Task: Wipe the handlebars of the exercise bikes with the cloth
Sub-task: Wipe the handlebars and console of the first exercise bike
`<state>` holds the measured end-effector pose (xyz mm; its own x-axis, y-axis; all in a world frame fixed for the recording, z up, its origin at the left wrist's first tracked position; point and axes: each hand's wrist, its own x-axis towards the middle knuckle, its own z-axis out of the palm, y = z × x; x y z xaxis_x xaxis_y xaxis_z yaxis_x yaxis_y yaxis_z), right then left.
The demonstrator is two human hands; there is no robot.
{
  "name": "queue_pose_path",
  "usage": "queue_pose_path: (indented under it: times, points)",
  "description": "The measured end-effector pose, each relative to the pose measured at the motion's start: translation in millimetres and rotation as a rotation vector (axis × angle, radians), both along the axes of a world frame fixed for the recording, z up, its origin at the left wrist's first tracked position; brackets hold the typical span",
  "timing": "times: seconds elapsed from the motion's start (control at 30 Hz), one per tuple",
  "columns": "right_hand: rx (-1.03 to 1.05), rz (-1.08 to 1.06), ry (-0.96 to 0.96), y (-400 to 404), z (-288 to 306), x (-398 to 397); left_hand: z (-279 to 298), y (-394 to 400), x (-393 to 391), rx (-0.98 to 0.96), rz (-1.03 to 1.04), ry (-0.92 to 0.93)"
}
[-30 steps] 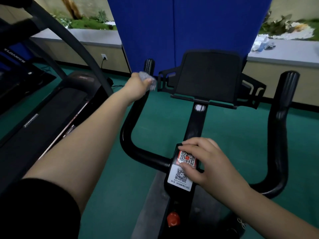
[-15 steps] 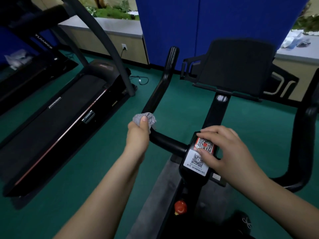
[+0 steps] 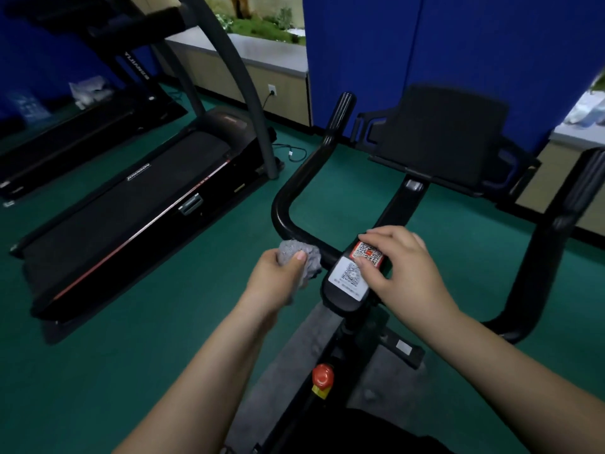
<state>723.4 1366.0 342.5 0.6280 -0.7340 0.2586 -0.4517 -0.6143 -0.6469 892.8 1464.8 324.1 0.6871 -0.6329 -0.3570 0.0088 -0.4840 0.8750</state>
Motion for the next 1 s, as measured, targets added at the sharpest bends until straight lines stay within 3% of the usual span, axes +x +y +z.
queue_pose_path:
  times: [0.17,0.3,0.5,0.73,1.0]
  points:
    - [0.057,0.077,-0.051,4.2,6.7,-18.5,10.8,44.5,-24.0,0.078,0.009,-0.232]
    - [0.094,0.143,-0.175,27.9,11.0,-62.1,-0.3,85.6,-55.2,0.193,0.061,-0.252]
    - [0.174,0.130,-0.147,62.9,-2.2,-149.6,-7.1,119.2,-114.4,0.165,-0.222,-0.365]
    - [0.413,-0.272,-0.130,109.6,-42.6,-242.9,-18.4,114.2,-155.9,0.121,-0.536,-0.418]
    - [0.453,-0.787,-0.189,205.3,-61.7,-354.0,-33.2,97.8,-222.0,0.074,-0.919,-0.451]
